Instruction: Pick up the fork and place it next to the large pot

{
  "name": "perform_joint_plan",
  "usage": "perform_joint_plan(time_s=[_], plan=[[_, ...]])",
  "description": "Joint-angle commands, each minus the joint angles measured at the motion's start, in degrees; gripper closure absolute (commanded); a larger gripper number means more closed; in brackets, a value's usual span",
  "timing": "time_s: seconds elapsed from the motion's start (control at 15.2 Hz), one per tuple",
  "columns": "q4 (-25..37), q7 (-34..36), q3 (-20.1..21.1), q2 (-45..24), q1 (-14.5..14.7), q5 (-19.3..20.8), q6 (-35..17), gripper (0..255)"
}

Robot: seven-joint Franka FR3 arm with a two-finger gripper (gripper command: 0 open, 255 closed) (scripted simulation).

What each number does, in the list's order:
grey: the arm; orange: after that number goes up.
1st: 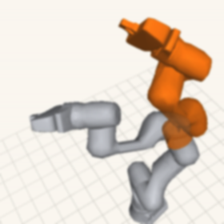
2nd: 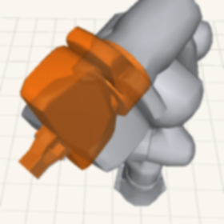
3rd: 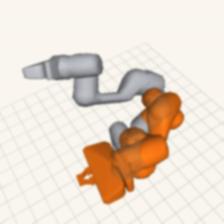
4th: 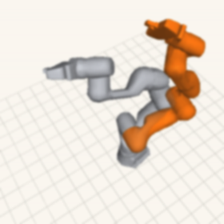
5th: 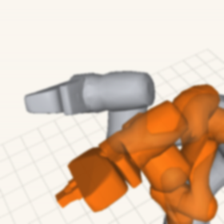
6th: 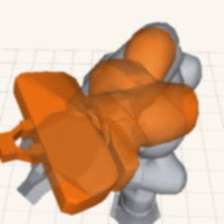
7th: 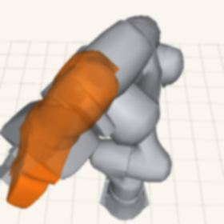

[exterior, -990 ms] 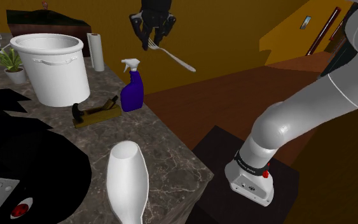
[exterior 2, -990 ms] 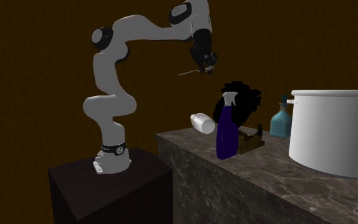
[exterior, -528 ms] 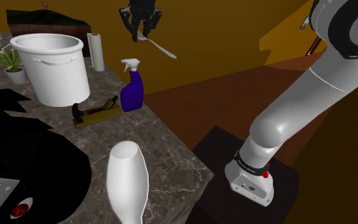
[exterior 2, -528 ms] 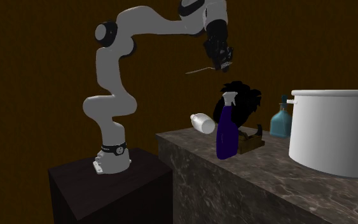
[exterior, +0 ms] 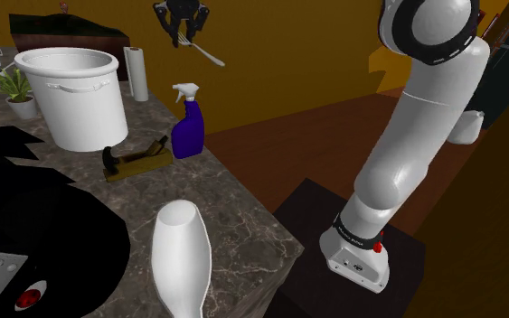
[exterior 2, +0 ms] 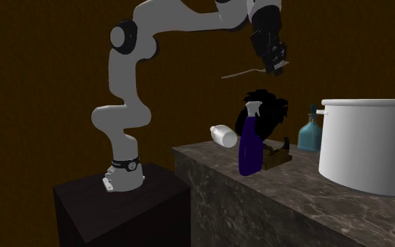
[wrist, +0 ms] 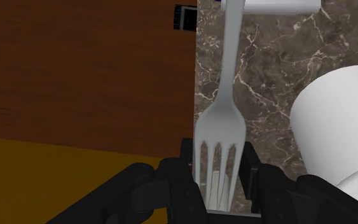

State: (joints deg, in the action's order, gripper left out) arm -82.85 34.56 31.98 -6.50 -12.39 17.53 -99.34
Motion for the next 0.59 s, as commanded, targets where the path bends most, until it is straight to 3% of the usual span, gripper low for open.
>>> perform_joint_plan(time_s=[0.0,0.26,0.53], plan=[[6.1,-0.4,-0.2,-5.3,0.7,2.7,1.6,255],[22.0,-2.1,-1.3,-16.9,4.4,8.2,6.5,255],[16.0,-1.4,-1.4,-15.1,3.0,7.2,2.4,255]])
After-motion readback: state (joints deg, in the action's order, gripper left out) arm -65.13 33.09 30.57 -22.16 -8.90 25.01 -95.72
